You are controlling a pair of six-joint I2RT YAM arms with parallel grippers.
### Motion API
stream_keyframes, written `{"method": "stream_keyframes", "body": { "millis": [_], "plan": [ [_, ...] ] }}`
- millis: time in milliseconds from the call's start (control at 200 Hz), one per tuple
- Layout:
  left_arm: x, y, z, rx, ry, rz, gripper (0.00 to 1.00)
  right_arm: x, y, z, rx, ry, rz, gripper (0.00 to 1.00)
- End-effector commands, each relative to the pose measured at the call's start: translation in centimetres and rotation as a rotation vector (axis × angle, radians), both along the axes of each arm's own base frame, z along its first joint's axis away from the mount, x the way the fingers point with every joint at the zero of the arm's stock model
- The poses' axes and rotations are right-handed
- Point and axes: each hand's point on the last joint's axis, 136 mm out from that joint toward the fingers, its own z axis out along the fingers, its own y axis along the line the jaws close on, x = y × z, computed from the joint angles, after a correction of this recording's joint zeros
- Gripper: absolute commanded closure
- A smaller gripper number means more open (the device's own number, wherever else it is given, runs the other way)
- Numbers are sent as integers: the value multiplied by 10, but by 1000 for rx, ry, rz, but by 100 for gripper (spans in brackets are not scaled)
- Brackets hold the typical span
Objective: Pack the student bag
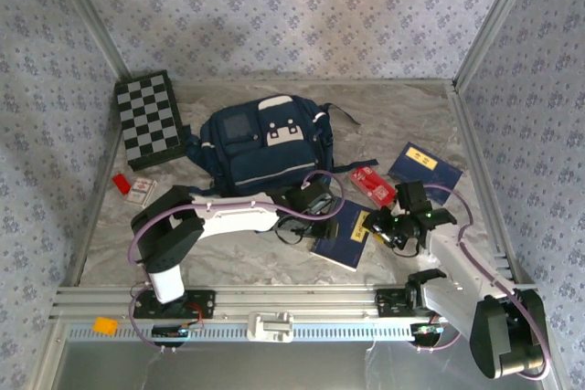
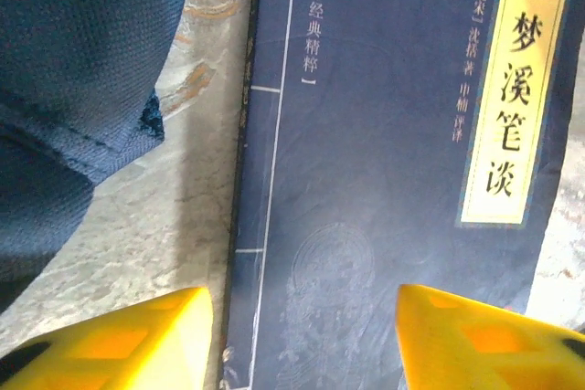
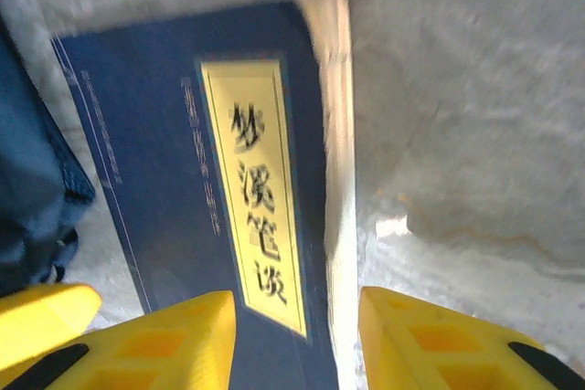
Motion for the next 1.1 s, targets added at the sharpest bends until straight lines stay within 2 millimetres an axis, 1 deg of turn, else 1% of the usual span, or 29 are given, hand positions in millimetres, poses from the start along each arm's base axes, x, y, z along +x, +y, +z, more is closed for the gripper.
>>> {"method": "stream_keyframes", "body": {
  "millis": [0, 105, 195, 220, 260, 405, 515, 680, 810, 895, 1005, 1094],
  "plan": [
    [-6, -2, -2, -24, 32, 4, 47, -21, 0, -11, -46, 65, 16, 57],
    [-7, -1, -9, 2, 45, -5, 46, -27, -1, -18, -67, 83, 14, 55],
    [-10, -6, -15, -18, 75, -20, 46, -29, 4, -21, -59, 87, 20, 53],
    [-11, -7, -17, -19, 81, -22, 46, -25, 8, -20, -49, 69, 25, 53],
    [-13, -8, -20, -19, 92, -26, 46, -23, 11, -20, -48, 67, 33, 52],
    [-13, -11, -22, -23, 99, -26, 45, -23, 20, -22, -38, 73, 67, 51],
    [-14, -7, -28, -5, 109, -17, 45, -18, 24, -14, -23, 44, 81, 50],
    [-14, -5, -27, -4, 102, -13, 45, -10, 33, 6, 31, -24, 109, 48],
    [-14, -3, -31, 6, 111, -6, 45, -11, 33, 11, 47, -18, 126, 48],
    [-14, -2, -29, 4, 104, -2, 45, -9, 38, 19, 85, -42, 141, 48],
    [-14, -1, -31, 5, 108, -3, 45, -8, 42, 28, 124, -71, 158, 52],
    [-15, -2, -30, 2, 108, -5, 45, -10, 43, 29, 150, -66, 157, 56]
  ]
}}
